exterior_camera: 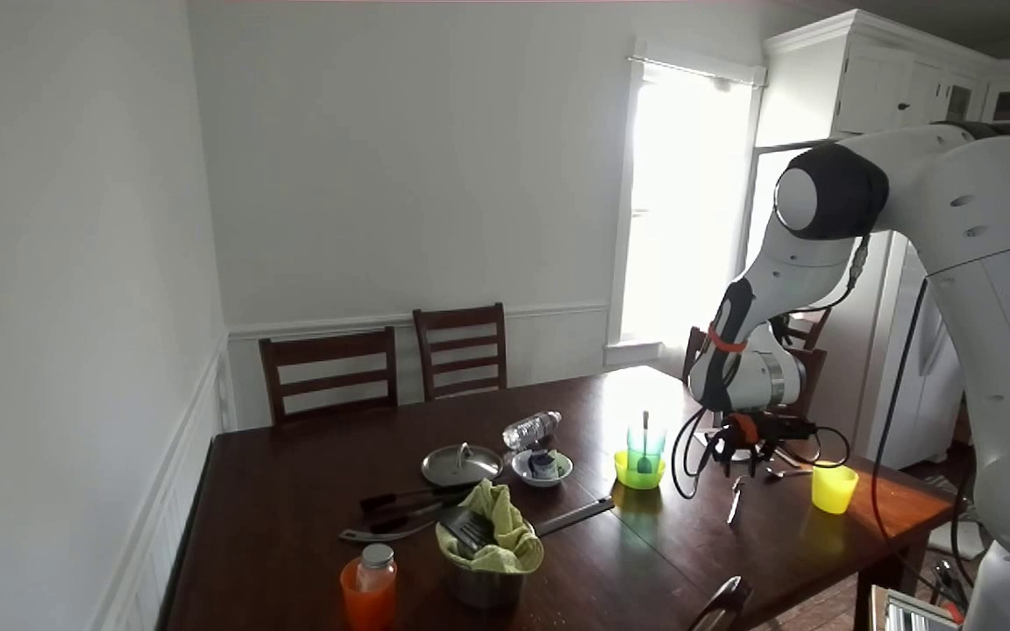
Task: Pick up the spoon from the table and put it in the blue cup that is in the yellow bowl, pick up the fork and put it in the blue cup that is in the yellow bowl
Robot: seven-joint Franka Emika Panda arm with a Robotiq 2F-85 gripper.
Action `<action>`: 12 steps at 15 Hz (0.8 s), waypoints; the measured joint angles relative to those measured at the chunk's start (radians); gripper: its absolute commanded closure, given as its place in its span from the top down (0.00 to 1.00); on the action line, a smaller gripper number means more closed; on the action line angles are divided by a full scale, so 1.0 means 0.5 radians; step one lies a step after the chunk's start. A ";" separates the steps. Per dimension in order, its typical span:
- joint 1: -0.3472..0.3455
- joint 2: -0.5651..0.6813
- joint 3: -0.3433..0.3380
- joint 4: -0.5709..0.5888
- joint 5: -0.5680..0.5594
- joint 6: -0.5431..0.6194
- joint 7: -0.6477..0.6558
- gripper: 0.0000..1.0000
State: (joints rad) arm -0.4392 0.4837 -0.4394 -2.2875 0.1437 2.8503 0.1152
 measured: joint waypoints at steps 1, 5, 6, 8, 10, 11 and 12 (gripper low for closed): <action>-0.009 0.019 0.013 0.001 0.001 0.000 0.000 0.88; -0.064 0.110 0.068 0.027 0.007 0.002 0.000 0.71; -0.079 0.132 0.080 0.039 0.009 0.003 0.000 0.62; -0.111 0.170 0.104 0.067 0.018 0.006 0.000 0.47; -0.146 0.196 0.130 0.096 0.025 0.008 0.000 0.32; -0.163 0.206 0.142 0.111 0.030 0.008 0.000 0.26; -0.177 0.215 0.152 0.124 0.034 0.008 0.000 0.19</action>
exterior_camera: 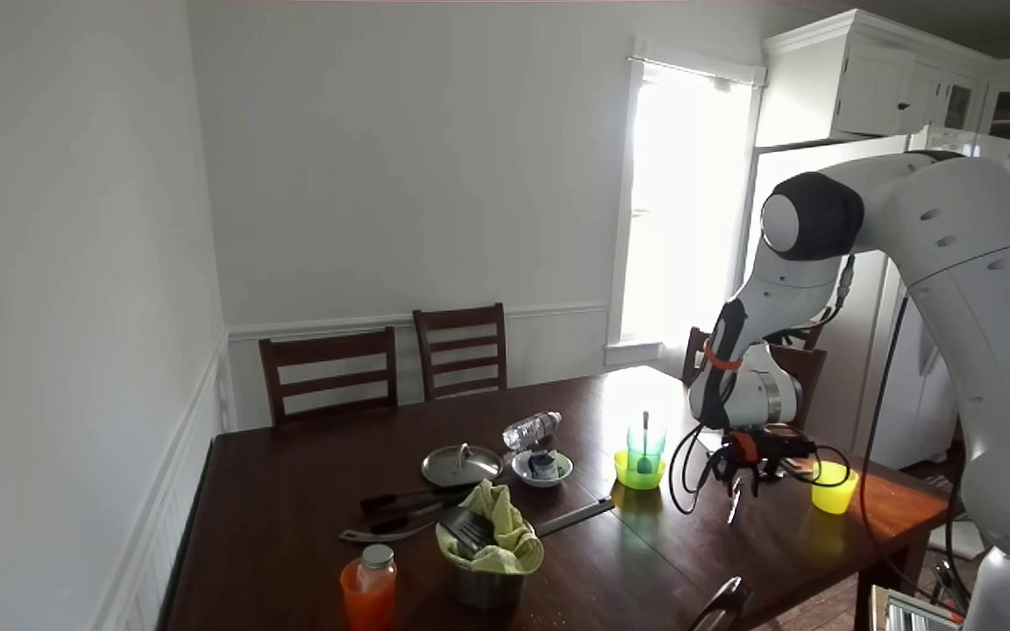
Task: Pick up the spoon from the table and put it in the blue cup that is in the yellow bowl, pick up the fork and put it in the blue cup that is in the yellow bowl
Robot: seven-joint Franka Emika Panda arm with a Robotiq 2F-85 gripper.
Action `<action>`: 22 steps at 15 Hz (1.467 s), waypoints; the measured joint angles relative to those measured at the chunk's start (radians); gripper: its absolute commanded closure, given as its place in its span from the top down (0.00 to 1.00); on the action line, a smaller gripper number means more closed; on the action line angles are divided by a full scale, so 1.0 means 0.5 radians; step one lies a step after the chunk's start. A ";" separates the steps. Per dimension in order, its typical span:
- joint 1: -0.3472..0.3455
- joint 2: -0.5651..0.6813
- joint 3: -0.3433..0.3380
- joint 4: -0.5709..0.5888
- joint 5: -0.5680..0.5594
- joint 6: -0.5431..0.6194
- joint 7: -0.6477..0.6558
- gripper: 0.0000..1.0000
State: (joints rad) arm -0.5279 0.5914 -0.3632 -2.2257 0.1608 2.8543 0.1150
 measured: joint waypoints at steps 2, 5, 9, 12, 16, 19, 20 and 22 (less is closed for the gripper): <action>-0.021 0.017 0.017 0.023 0.007 0.000 0.000 0.05; -0.024 0.020 0.021 0.041 0.008 0.000 0.001 0.00; -0.024 0.020 0.021 0.069 0.008 0.000 0.002 0.01; -0.009 0.013 0.015 0.083 0.007 0.002 0.002 0.01; 0.193 -0.114 -0.157 0.068 -0.049 0.013 0.035 0.01; 0.465 -0.281 -0.413 0.012 -0.240 0.021 0.143 0.01; 0.580 -0.331 -0.526 -0.009 -0.338 0.031 0.210 0.01; 0.842 -0.398 -0.786 -0.037 -0.555 0.084 0.381 0.01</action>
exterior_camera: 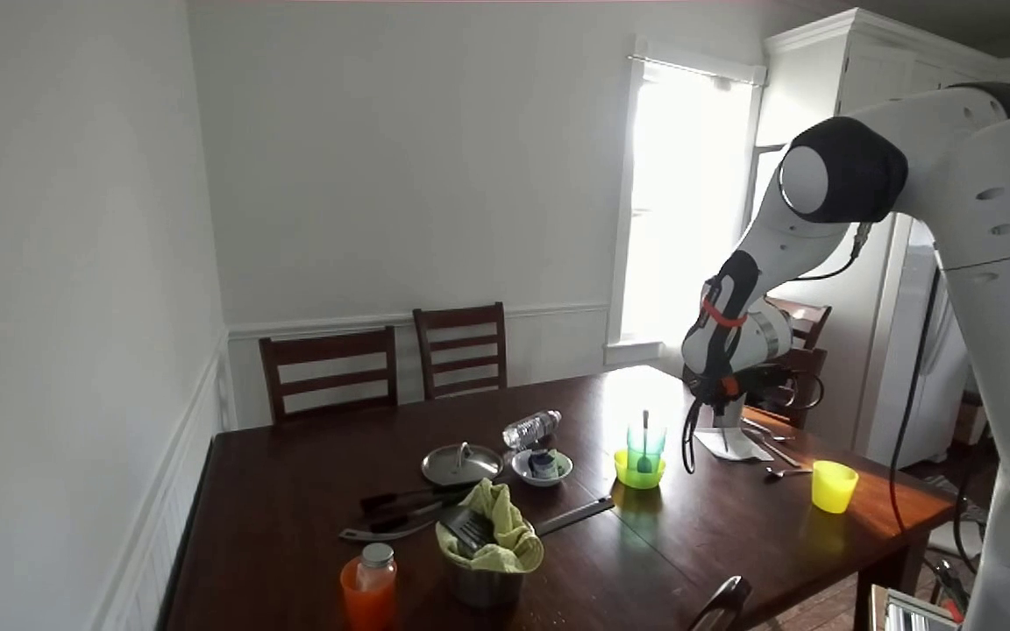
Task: Pick up the spoon from the table and put it in the blue cup that is in the yellow bowl, pick up the fork and put it in the blue cup that is in the yellow bowl
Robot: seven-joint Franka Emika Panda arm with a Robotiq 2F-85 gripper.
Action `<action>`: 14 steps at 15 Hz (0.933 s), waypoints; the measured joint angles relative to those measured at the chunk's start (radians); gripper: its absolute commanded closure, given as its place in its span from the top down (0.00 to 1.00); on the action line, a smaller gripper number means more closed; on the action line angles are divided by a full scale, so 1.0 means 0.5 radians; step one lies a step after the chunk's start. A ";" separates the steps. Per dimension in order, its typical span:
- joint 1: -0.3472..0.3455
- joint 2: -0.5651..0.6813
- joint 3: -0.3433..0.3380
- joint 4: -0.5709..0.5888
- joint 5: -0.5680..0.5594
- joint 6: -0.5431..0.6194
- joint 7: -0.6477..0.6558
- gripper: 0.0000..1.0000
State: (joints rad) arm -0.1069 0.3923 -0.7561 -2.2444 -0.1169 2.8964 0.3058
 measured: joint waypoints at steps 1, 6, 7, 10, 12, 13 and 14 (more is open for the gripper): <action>0.153 -0.013 -0.150 -0.004 -0.111 0.032 0.098 0.01; 0.926 0.027 -0.807 -0.007 -0.439 0.169 0.482 0.01; 1.056 0.060 -0.905 -0.008 -0.457 0.201 0.531 0.01; 1.355 0.214 -1.103 -0.011 -0.458 0.286 0.645 0.01; 1.465 0.343 -1.157 -0.018 -0.456 0.335 0.713 0.01; 1.499 0.412 -1.164 -0.028 -0.397 0.363 0.713 0.01; 1.525 0.488 -1.164 -0.045 -0.309 0.400 0.694 0.01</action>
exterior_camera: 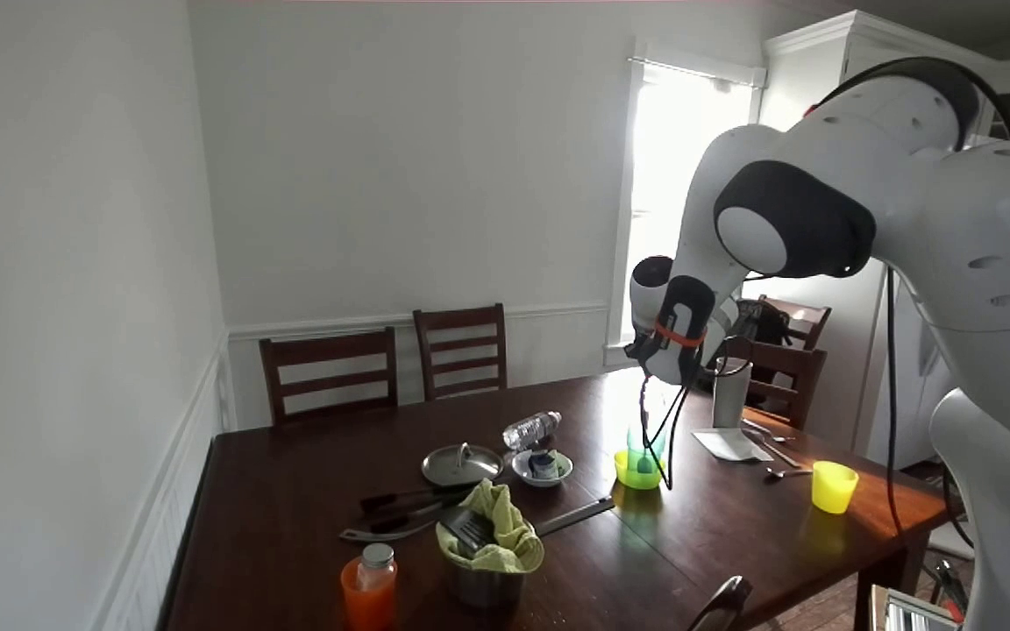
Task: Pick up the spoon from the table and put it in the blue cup that is in the yellow bowl, pick up the fork and put it in the blue cup that is in the yellow bowl
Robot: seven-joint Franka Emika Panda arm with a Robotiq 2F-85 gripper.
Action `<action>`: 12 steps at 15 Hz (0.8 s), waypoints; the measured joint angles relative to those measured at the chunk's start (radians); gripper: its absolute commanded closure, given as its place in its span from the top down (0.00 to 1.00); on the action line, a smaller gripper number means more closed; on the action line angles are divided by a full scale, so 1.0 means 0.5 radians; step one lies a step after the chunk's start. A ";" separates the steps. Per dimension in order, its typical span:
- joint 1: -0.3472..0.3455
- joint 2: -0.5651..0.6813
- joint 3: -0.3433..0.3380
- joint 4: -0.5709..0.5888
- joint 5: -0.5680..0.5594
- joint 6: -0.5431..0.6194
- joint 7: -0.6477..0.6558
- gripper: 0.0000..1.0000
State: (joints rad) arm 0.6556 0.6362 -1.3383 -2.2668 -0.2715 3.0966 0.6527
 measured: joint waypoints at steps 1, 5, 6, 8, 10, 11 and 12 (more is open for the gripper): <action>0.018 0.082 0.003 -0.019 0.093 0.045 -0.020 0.01; 0.045 0.406 0.020 -0.074 0.469 0.241 -0.126 0.01; 0.042 0.477 0.038 -0.081 0.564 0.290 -0.160 0.01; 0.028 0.586 0.097 -0.091 0.741 0.386 -0.228 0.01; 0.004 0.660 0.177 -0.092 0.897 0.481 -0.293 0.01; -0.011 0.686 0.218 -0.091 0.962 0.531 -0.327 0.01; -0.029 0.706 0.258 -0.090 1.020 0.577 -0.361 0.01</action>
State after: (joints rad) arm 0.6413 0.9893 -1.2093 -2.3116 0.2386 3.3851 0.4721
